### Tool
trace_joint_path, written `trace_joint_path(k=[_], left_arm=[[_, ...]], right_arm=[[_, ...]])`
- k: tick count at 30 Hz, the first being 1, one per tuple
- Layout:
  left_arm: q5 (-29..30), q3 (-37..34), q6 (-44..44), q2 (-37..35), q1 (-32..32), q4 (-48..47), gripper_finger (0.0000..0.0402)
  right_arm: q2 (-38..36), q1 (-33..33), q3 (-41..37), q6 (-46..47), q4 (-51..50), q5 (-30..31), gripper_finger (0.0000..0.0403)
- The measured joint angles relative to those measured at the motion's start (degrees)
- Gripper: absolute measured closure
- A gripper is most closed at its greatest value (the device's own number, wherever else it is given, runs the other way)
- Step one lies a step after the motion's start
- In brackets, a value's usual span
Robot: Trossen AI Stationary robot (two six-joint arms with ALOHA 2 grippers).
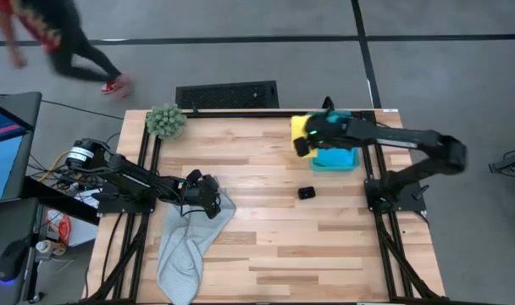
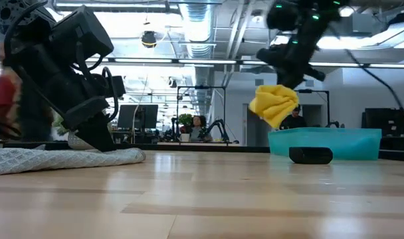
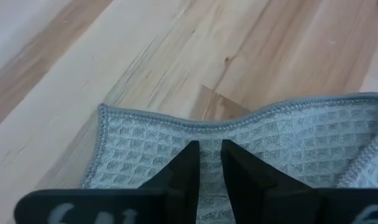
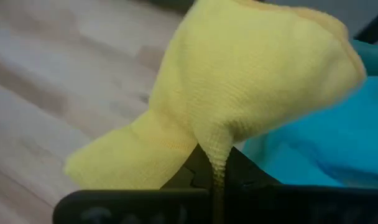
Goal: Fold microfiber towels
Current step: Stack the folded yellow microfiber cloth on top of the blue microfiber cloth in the bin
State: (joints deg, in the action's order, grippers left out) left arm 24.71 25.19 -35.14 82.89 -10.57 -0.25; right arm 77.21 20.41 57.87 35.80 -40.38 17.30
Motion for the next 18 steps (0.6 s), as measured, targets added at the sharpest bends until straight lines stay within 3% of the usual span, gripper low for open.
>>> trace_joint_path(k=[6,13,18], left_arm=[[1.3,0.0,-0.07,0.0,0.02,0.63,0.034],[2.53,0.0,-1.49,0.0,0.02,1.52,0.034],[4.74,0.0,-1.6,0.0,0.04,2.06,0.034]], right_arm=[[-10.65,12.3,-11.48,-2.43,15.97,-9.04,0.0384],[-12.99,16.49,-14.66,7.39,20.34,2.26,0.0374],[-11.06,14.19,-17.34,22.87,23.97,12.01,0.037]])
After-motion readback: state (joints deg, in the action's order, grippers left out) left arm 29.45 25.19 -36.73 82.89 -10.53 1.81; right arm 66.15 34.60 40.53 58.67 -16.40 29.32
